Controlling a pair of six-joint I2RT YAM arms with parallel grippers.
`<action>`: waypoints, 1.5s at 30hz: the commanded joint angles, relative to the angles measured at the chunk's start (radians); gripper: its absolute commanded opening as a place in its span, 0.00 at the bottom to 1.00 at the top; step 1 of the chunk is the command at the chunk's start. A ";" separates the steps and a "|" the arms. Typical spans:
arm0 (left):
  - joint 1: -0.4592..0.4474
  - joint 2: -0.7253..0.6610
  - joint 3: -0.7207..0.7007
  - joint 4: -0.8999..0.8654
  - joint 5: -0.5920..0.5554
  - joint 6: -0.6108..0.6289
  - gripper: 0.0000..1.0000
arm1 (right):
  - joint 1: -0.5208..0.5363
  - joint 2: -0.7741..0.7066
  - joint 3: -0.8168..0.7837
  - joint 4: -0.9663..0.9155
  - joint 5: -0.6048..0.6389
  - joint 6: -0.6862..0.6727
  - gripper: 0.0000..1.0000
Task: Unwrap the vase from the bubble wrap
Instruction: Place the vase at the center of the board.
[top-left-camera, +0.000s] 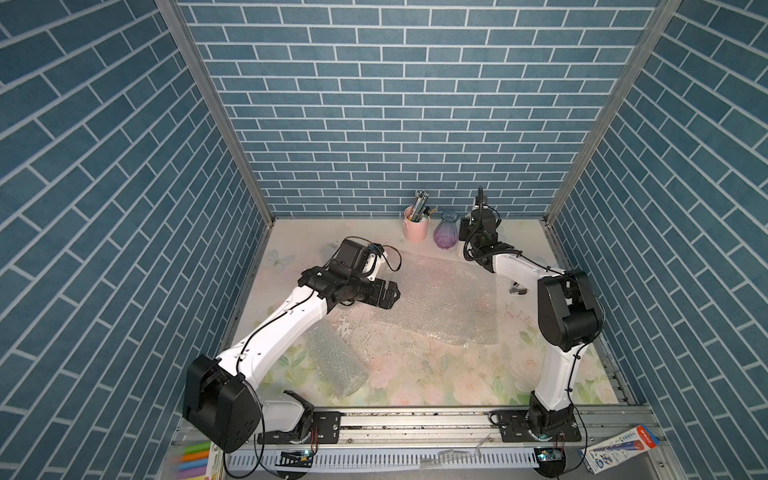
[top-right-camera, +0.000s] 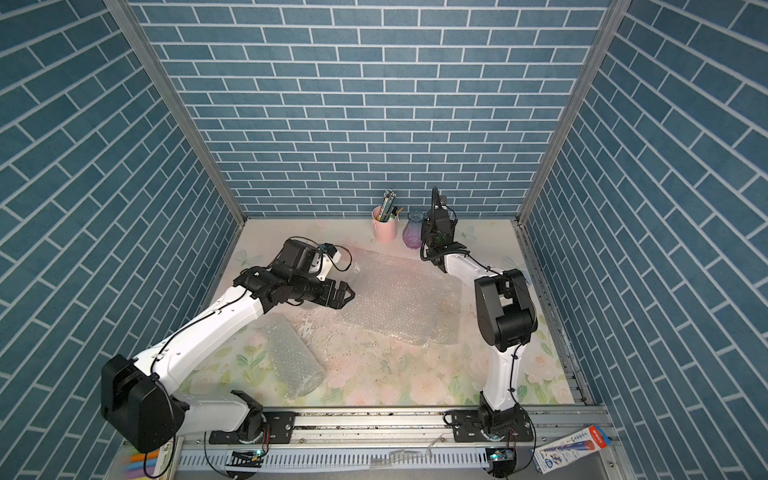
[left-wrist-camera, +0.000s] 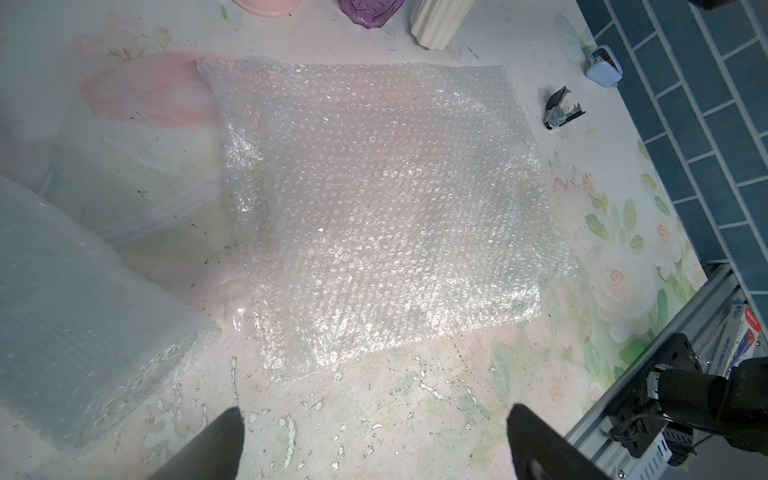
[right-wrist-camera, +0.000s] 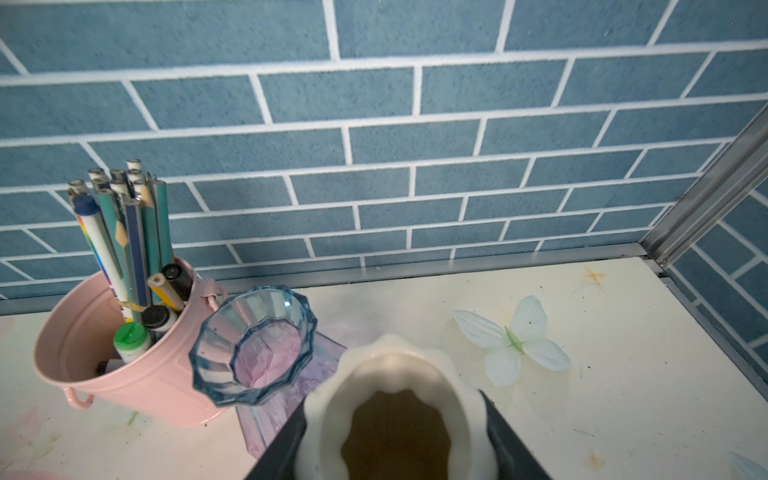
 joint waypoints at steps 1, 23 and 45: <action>0.012 0.005 0.005 0.009 0.011 -0.007 1.00 | -0.007 0.002 0.035 0.103 -0.008 -0.058 0.34; 0.021 0.000 0.002 0.011 0.013 -0.008 1.00 | -0.013 -0.008 -0.030 0.163 -0.009 -0.064 0.41; 0.022 -0.003 0.001 0.009 0.008 -0.008 1.00 | -0.014 -0.052 -0.069 0.139 -0.016 -0.056 0.76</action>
